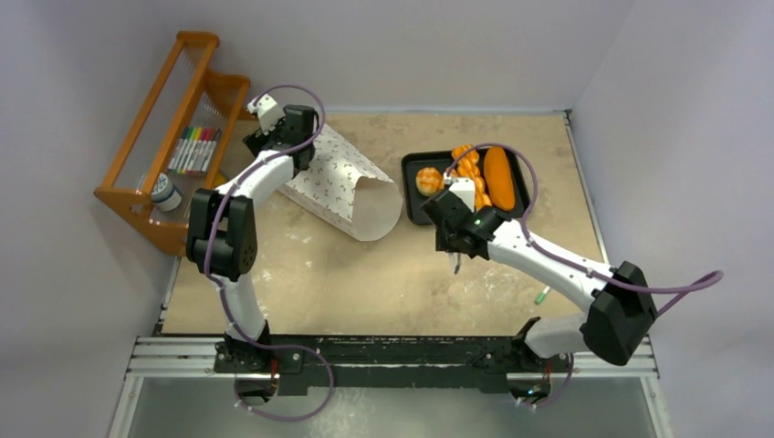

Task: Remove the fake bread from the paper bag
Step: Place the fake bread in the container.

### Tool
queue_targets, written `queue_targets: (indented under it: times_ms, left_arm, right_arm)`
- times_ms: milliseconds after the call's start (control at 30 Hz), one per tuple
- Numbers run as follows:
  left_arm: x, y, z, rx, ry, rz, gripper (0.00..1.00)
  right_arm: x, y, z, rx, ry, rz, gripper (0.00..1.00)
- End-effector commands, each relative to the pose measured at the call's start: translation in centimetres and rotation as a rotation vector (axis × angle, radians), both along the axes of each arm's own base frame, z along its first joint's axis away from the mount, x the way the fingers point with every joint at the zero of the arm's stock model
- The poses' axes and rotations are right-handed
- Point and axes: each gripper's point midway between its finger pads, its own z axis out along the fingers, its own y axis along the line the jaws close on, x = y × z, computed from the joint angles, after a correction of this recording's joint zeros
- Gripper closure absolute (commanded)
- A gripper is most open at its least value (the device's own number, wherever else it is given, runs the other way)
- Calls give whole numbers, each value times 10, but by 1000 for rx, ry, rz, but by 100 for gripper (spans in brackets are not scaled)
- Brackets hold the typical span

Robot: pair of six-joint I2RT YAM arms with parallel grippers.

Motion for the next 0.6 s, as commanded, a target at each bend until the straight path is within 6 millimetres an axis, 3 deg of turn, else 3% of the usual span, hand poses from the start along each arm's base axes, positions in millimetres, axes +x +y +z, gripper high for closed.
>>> queue_targets:
  times_ms: [0,567]
  left_arm:
    - [0,-4,19,-24,-56,-7,0]
    - [1,-3,18,-15,-45,-1,0]
  right_arm:
    - [6,0,19,45,-64,-38,56]
    - [-15,3,54,106,-106,-11,58]
